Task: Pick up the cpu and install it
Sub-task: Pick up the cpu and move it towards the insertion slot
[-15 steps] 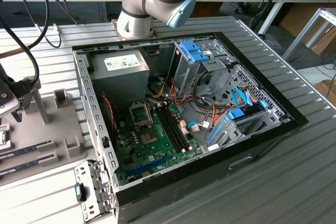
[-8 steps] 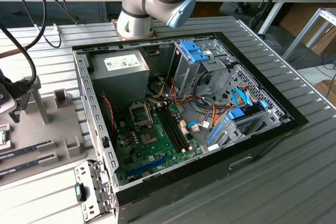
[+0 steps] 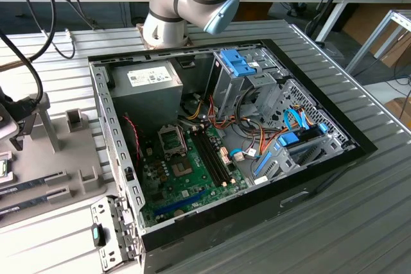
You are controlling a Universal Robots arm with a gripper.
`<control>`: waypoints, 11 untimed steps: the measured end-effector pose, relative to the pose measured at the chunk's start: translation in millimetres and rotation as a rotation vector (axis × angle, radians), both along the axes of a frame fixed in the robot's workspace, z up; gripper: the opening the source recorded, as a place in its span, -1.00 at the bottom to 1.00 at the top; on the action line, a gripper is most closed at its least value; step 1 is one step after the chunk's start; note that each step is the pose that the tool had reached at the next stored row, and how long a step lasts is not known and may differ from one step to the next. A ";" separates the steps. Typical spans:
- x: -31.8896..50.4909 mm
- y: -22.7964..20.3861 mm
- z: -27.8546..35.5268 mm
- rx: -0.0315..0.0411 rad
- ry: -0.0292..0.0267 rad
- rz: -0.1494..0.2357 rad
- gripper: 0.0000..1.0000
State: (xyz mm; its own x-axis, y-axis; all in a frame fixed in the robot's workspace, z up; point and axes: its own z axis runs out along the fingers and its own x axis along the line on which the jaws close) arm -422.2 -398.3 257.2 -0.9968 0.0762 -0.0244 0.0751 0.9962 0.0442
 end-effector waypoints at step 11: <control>-3.3 0.0 -0.3 0.0000 0.0000 0.000 -0.16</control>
State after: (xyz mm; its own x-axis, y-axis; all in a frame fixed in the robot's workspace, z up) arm -425.5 -398.3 256.9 -0.9968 0.0761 -0.0244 0.0750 0.9962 0.0441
